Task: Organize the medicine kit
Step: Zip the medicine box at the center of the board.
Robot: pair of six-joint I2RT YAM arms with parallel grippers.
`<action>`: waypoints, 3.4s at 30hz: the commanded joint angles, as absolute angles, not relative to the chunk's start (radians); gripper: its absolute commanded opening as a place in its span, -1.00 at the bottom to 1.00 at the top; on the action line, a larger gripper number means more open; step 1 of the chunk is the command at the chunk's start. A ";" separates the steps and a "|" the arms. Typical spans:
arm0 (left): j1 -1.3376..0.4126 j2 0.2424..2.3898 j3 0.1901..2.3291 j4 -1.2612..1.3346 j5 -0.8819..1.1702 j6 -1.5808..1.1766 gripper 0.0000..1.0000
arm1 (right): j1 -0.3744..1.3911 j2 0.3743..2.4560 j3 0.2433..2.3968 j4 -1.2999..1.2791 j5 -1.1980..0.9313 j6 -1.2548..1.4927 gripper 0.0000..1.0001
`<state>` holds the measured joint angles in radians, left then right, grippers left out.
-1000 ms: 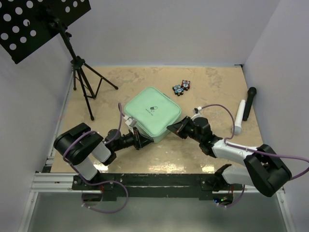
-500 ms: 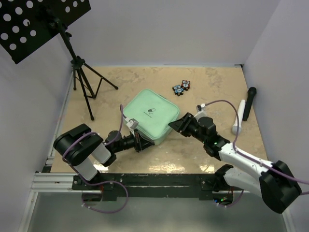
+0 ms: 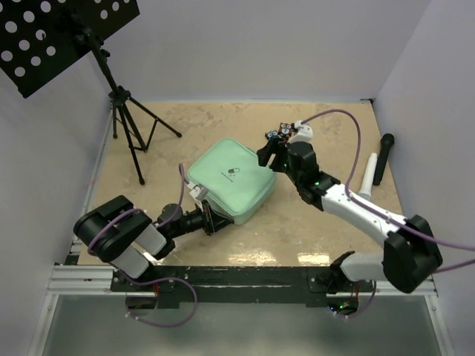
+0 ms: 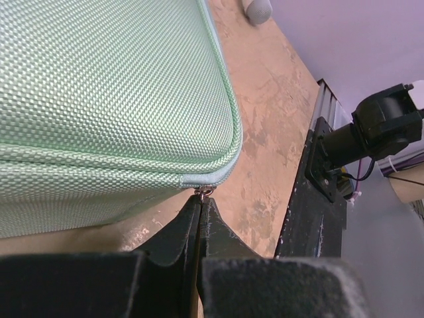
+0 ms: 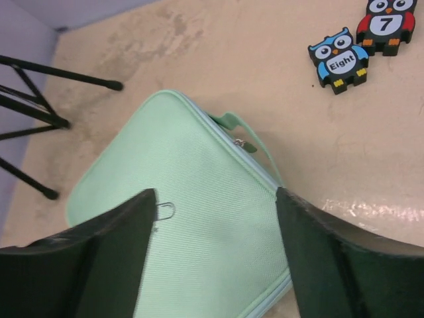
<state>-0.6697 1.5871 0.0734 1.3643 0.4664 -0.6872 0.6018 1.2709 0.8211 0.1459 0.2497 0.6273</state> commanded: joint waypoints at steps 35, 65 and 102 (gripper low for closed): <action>-0.624 1.502 -0.049 1.554 0.210 -0.578 -1.00 | 0.413 1.689 0.830 0.445 -0.416 0.419 -0.24; -0.515 1.532 0.166 1.249 0.336 -0.511 -1.00 | 0.413 1.615 0.439 0.730 -0.509 0.663 -1.00; -0.689 1.279 0.038 1.068 0.310 -0.515 -1.00 | 0.413 1.414 0.370 0.681 -0.322 0.819 -1.00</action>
<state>-0.6640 1.2705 0.0349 1.0435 0.2749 -0.5049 0.3477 1.4269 0.3920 0.7631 -0.1741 0.7471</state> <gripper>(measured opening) 0.018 0.070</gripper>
